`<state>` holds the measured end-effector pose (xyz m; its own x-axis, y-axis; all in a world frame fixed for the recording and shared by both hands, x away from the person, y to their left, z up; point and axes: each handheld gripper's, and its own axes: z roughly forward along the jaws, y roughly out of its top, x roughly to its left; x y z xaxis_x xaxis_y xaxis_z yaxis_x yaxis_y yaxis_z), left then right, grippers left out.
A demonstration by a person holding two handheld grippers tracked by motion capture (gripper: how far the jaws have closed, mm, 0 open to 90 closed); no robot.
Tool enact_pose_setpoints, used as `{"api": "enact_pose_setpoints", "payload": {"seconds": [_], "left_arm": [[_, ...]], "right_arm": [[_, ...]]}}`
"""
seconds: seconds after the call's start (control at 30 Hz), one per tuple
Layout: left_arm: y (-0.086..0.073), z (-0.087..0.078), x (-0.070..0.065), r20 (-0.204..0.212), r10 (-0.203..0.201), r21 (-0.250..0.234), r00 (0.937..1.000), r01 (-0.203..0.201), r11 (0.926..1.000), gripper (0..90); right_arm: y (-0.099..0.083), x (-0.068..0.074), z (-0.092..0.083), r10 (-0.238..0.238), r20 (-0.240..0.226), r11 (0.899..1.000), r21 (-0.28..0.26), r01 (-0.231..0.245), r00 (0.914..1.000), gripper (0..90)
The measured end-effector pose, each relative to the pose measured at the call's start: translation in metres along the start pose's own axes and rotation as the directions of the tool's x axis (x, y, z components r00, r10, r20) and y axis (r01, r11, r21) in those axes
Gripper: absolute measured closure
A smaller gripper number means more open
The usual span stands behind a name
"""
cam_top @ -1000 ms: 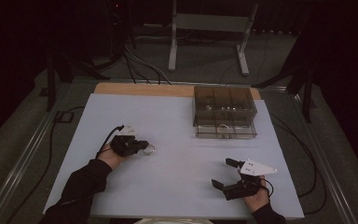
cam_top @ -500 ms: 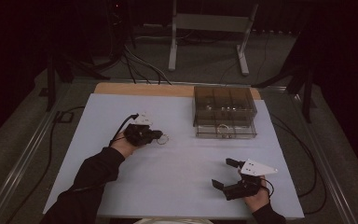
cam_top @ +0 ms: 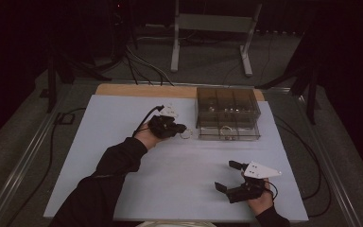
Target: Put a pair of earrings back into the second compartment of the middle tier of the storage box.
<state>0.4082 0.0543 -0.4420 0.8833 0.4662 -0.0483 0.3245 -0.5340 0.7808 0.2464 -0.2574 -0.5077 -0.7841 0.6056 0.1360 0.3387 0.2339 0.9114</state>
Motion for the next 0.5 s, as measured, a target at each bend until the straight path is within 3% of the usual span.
{"api": "enact_pose_setpoints", "payload": {"seconds": [0.27, 0.5], "left_arm": [[0.029, 0.02, -0.005, 0.019, 0.022, -0.009, 0.9996, -0.022, 0.9997, 87.8], [0.044, 0.037, -0.01, 0.039, 0.031, -0.014, 0.9988, -0.03, 0.9994, 87.7]], "right_arm": [[0.0, 0.0, -0.001, 0.0, 0.0, 1.0, -0.005, 0.0, 1.0, 0.0], [0.001, 0.0, -0.001, -0.001, -0.002, 1.0, -0.005, 0.001, 1.0, 0.0]]}}
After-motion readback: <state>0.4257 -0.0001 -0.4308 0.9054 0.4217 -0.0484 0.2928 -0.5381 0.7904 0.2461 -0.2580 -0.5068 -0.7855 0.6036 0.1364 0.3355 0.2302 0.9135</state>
